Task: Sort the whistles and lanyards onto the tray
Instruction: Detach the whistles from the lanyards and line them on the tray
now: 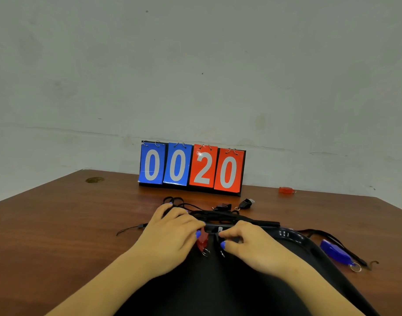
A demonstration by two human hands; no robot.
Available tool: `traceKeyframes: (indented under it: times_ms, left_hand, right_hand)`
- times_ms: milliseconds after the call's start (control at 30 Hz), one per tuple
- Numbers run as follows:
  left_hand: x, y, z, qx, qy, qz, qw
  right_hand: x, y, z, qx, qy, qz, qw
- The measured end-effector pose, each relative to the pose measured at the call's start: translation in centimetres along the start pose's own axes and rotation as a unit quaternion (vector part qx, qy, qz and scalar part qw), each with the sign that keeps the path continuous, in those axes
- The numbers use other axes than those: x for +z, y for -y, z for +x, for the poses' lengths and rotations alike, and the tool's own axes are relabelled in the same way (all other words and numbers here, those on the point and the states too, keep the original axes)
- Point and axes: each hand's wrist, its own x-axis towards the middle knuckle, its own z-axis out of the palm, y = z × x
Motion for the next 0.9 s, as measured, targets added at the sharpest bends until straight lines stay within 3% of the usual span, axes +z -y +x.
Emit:
traceKeyframes:
  times_ms: [300,567,900]
  left_hand:
    - [-0.6,0.0,0.1,-0.057,-0.096,-0.002,0.994]
    - [-0.5,0.2,0.0,-0.052,-0.067,-0.008,0.996]
    - [0.1,0.5,-0.3,-0.03,-0.103,0.008,0.994]
  right_hand:
    - [0.0,-0.1,0.0,0.012,0.016,0.009,1.0]
    - [0.2,-0.5,0.2,0.0,0.013,-0.002,1.0]
    - [-3.6,-1.1,-1.1,0.032,0.033,0.025,0.999]
